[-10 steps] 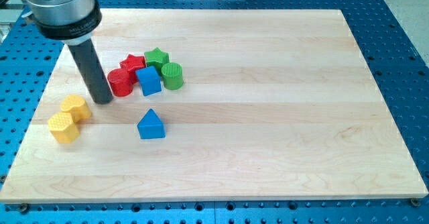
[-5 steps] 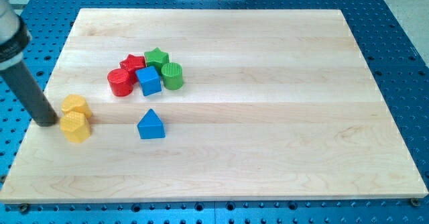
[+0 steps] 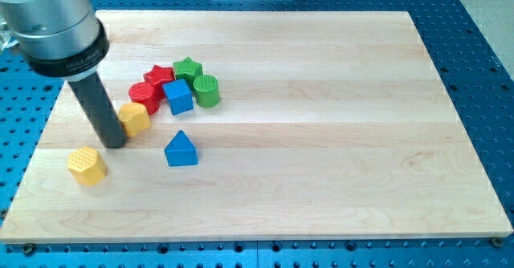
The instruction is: Push the yellow blocks into the group blocks
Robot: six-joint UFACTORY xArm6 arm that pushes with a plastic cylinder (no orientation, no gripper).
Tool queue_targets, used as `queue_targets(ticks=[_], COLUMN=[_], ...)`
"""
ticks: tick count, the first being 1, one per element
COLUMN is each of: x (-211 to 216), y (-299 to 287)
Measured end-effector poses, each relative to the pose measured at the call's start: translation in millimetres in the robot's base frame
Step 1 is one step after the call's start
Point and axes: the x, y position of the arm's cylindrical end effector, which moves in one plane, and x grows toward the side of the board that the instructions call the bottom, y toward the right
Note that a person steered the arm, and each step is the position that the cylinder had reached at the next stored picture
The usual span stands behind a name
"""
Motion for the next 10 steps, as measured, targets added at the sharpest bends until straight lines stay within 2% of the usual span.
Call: queue_targets(ticks=[1,2,4,5,7,10], x=[-10.0,1.8,23.7,82.3,35.2,25.8], y=[37.9,35.1,-101.8,-88.5,40.6,48.4])
